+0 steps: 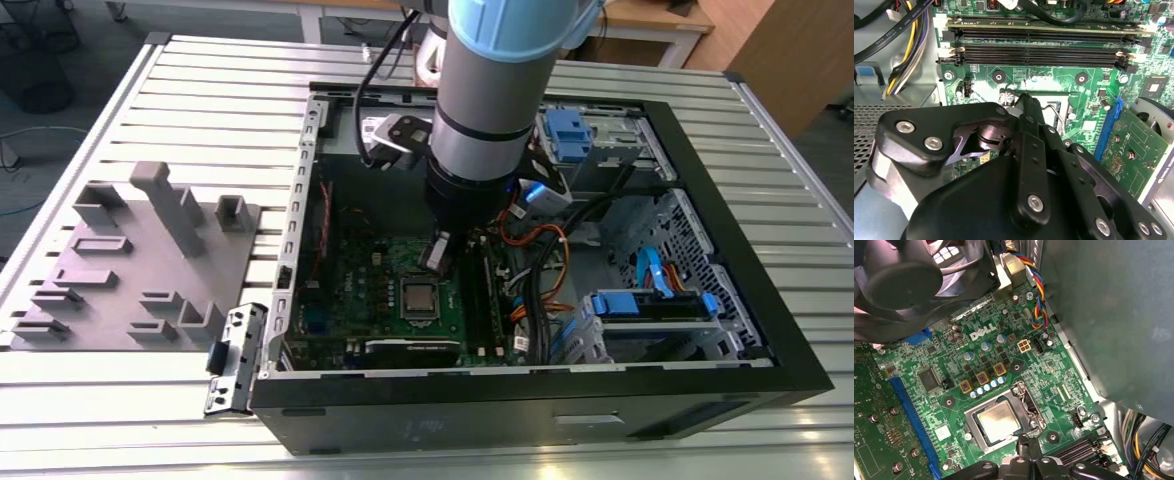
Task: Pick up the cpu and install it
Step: 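Install the first cpu locking lever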
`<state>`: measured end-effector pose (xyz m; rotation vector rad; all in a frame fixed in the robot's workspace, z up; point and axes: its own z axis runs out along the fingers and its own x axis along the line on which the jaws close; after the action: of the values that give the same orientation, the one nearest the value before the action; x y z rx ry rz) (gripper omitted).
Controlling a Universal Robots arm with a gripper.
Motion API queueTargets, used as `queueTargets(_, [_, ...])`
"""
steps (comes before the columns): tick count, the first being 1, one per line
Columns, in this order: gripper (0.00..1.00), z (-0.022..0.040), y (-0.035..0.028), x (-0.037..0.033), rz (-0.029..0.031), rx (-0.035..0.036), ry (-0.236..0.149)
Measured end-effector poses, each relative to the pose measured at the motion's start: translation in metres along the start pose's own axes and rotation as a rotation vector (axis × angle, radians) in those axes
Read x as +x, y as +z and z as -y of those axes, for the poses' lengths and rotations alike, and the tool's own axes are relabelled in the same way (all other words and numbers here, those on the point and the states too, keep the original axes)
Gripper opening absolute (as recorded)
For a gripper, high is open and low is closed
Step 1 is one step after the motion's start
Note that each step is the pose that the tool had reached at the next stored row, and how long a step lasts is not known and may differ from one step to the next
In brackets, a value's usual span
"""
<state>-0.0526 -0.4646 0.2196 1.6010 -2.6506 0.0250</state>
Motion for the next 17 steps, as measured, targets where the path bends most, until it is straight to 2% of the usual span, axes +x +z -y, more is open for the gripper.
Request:
queueTargets(4, [0.11,0.0003,0.0014,0.0006,-0.0003,0.0003,0.0])
queueTargets(13, [0.11,0.0025,0.013,0.004,-0.0093,0.005,0.0])
queueTargets(17, [0.11,0.0026,0.0134,0.004,-0.0114,0.006,0.0])
